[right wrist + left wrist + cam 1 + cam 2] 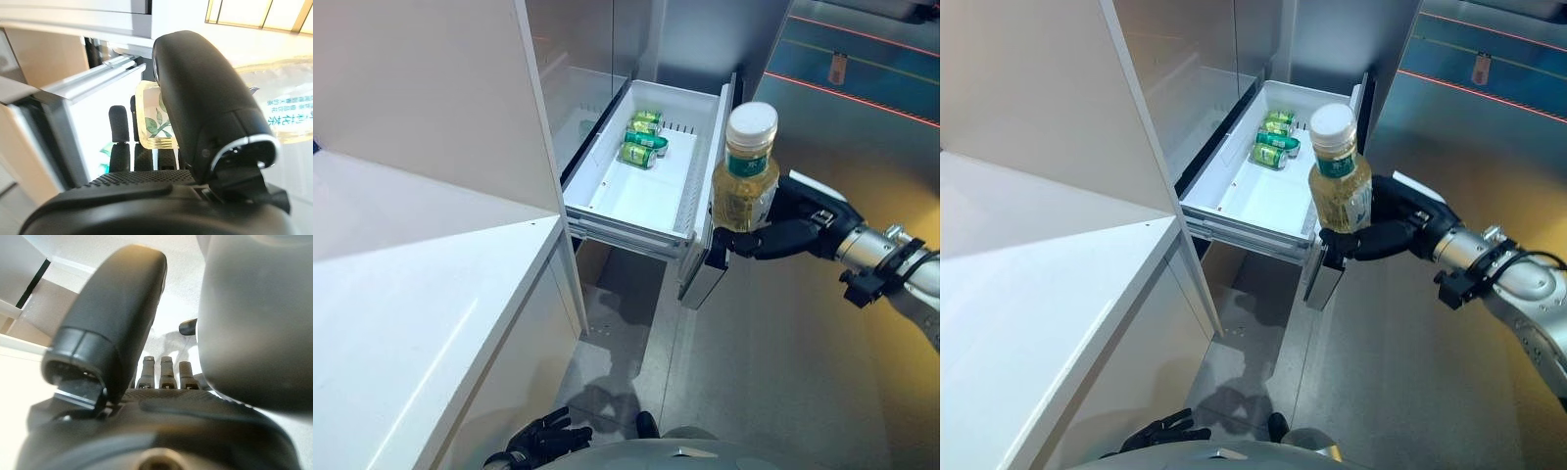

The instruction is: Put drinks into fridge and close the fridge

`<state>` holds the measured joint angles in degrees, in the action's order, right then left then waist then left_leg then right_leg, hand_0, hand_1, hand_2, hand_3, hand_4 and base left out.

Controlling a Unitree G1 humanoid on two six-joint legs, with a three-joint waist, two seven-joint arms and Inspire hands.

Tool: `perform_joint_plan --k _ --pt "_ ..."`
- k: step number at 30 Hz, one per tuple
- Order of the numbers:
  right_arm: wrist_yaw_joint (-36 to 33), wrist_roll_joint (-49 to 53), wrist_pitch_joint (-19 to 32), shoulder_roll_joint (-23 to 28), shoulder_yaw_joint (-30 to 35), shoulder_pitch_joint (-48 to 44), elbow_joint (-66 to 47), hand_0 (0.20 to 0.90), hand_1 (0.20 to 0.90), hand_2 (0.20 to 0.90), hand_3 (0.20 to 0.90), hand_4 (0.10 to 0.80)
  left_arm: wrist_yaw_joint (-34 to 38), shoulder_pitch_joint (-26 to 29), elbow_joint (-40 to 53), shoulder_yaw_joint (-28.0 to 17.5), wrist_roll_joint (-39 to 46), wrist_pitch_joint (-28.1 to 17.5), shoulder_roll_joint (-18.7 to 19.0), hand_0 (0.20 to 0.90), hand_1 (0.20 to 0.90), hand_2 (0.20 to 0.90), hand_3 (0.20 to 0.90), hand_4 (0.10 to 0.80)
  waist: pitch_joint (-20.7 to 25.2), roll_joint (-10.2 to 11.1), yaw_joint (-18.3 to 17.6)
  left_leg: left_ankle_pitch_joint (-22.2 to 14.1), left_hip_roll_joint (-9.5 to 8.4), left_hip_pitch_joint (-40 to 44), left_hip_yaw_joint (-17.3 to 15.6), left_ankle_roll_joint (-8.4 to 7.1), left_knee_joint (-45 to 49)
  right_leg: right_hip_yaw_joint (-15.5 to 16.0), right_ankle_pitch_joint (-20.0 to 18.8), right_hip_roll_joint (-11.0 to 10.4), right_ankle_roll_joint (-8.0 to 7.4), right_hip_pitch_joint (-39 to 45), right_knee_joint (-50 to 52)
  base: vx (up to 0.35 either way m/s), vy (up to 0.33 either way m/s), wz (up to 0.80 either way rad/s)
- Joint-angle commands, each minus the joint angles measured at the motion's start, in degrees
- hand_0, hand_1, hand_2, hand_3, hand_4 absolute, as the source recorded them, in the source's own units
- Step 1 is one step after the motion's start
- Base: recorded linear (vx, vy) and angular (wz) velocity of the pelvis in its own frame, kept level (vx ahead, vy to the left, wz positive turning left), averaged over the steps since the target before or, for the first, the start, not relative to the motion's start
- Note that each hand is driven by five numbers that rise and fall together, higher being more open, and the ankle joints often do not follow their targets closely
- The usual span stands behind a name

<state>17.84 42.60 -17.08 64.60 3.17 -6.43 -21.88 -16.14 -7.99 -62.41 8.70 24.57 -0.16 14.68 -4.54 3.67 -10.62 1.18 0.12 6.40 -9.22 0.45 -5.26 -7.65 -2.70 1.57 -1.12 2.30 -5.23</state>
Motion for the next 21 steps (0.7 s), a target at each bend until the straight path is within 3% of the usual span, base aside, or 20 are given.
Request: perform_joint_plan --k 1,10,14,21 --pt "-0.6 1.7 5.8 0.5 2.7 -18.4 1.4 0.3 0.3 0.3 0.2 0.1 -2.7 -2.3 -5.8 1.9 -2.9 0.7 3.1 0.9 0.9 0.9 0.9 0.8 4.2 2.5 4.5 -4.8 -2.02 -1.1 2.9 0.84 0.3 4.0 -0.1 0.3 -4.78 -0.9 0.6 0.074 0.001 0.01" --pt "1.2 -6.1 0.4 1.6 -8.1 -30.8 11.1 0.3 0.3 0.3 0.2 0.1 -3.1 -2.6 -6.3 0.7 -4.6 3.3 4.5 0.9 0.9 0.9 0.9 0.8 4.5 2.9 6.6 -4.4 -2.01 -1.2 4.2 0.75 0.3 5.4 0.3 -0.2 -4.57 -0.4 0.8 0.076 -0.015 0.03" --pt "2.6 -11.1 -3.2 -0.9 -13.8 -37.0 21.8 0.3 0.3 0.3 0.2 0.1 -1.1 -3.0 -5.8 -0.4 -7.2 4.6 5.5 0.9 0.9 0.9 0.9 0.8 4.0 3.0 8.5 -4.2 -1.85 -1.2 5.2 0.62 0.3 6.6 0.6 -0.5 -4.39 0.2 0.7 0.124 -0.047 0.12" --pt "3.9 -17.0 -3.5 -4.1 -19.3 -42.0 36.9 0.3 0.3 0.3 0.2 0.1 0.0 -3.1 -4.8 -1.8 -10.3 5.4 7.9 0.9 0.9 0.9 0.9 0.8 2.3 2.5 10.9 -3.6 -1.6 -1.9 6.8 0.59 0.3 7.6 0.8 -0.6 -4.05 0.3 0.7 0.068 -0.049 0.14"
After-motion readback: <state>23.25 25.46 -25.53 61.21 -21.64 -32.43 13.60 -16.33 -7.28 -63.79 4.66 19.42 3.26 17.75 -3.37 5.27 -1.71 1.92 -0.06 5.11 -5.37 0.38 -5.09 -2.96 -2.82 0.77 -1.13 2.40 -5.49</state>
